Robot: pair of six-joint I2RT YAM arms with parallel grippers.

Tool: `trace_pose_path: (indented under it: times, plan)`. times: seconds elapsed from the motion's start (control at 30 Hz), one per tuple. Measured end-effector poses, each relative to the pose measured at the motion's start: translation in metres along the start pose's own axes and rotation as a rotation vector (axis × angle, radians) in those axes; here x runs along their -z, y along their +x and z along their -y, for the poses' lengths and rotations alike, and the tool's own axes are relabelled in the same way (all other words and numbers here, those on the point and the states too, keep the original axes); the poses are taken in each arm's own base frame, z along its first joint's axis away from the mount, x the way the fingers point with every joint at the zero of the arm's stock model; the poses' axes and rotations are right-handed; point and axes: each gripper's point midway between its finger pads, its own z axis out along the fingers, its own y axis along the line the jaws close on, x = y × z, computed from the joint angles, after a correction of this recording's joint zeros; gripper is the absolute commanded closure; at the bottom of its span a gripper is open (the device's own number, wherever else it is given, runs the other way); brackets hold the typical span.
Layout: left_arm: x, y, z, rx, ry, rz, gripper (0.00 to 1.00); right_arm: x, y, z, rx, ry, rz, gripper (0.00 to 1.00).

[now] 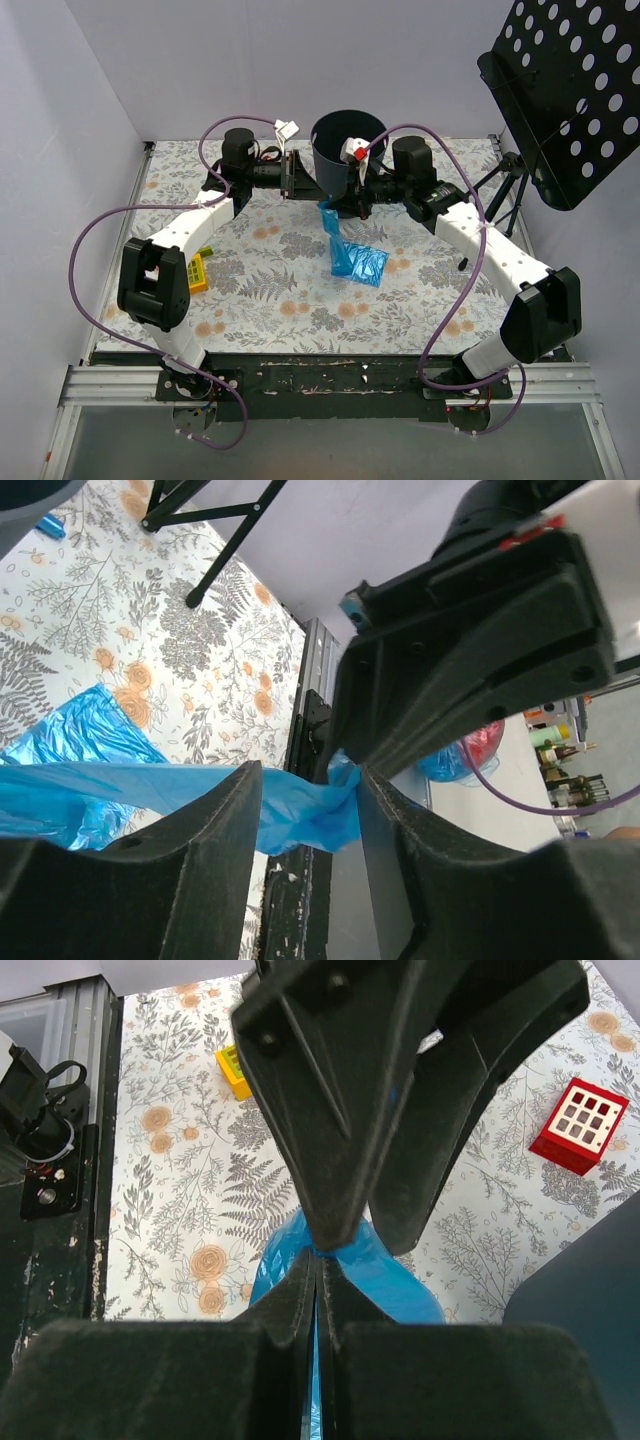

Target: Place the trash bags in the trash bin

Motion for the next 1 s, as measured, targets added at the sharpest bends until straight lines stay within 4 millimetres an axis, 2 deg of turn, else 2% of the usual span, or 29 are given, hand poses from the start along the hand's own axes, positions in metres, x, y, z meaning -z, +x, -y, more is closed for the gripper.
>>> trace_pose_path:
  times: [0.1,0.23,0.27,0.6,0.63,0.7,0.73,0.77,0.93,1.0]
  plan:
    - [-0.004,0.002,-0.007,0.017,-0.007,-0.003,0.72,0.000,-0.001,0.000,0.001,0.001,-0.004,0.99]
    - [-0.005,0.002,-0.010,0.020,-0.010,-0.003,0.98,-0.001,0.001,0.000,-0.004,0.000,-0.009,0.99]
    - [-0.005,0.002,-0.009,0.015,-0.008,-0.004,1.00,-0.001,0.001,0.000,-0.004,0.002,-0.010,0.99]
    - [-0.001,-0.002,-0.012,0.002,-0.017,0.007,1.00,0.001,0.005,0.011,-0.021,0.073,-0.027,0.99]
    - [0.001,-0.003,-0.012,0.000,-0.019,0.011,0.95,0.002,0.005,0.011,-0.019,0.078,-0.027,0.99]
    - [0.003,-0.005,-0.012,-0.001,-0.021,0.017,0.56,0.005,0.005,0.011,-0.016,0.083,-0.027,0.99]
    - [0.005,-0.005,-0.012,-0.006,-0.020,0.021,0.50,0.006,0.005,0.010,-0.016,0.084,-0.026,0.99]
    - [0.006,-0.005,-0.011,-0.008,-0.017,0.022,0.48,0.007,0.005,0.009,-0.015,0.085,-0.025,0.99]
    - [0.002,0.000,-0.007,0.000,0.000,0.004,0.50,0.007,0.004,0.009,-0.015,0.085,-0.022,0.99]
    - [0.000,0.001,-0.006,-0.004,0.004,0.000,0.66,0.007,0.004,0.008,-0.015,0.083,-0.022,0.99]
